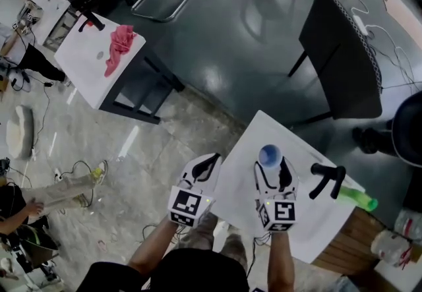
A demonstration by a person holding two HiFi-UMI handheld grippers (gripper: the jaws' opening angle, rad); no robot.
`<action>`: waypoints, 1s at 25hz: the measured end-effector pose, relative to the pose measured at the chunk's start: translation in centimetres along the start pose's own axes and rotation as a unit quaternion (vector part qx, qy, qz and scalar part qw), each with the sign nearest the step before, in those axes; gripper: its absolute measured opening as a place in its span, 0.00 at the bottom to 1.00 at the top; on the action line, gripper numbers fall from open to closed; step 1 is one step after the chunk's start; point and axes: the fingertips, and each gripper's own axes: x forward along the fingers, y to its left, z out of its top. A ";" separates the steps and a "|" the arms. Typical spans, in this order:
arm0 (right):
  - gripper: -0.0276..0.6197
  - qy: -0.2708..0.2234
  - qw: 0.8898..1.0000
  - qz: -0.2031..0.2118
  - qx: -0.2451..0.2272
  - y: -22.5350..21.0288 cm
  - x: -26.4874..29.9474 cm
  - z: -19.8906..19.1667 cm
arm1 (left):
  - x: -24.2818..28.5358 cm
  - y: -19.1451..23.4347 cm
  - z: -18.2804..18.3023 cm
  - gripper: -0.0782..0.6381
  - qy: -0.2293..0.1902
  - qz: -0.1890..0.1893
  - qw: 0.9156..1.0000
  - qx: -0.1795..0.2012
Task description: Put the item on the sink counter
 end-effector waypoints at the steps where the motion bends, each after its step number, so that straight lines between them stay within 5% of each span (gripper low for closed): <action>1: 0.52 0.002 1.000 -0.001 -0.001 -0.1 0.4 -0.2 | 0.3 0.2 -0.2 0.11 0.002 -0.001 1.000 -0.001; 25: 0.52 0.017 1.000 -0.019 -0.013 -1.3 6.0 -3.1 | 3.7 3.3 -3.3 0.11 0.035 -0.015 0.999 -0.012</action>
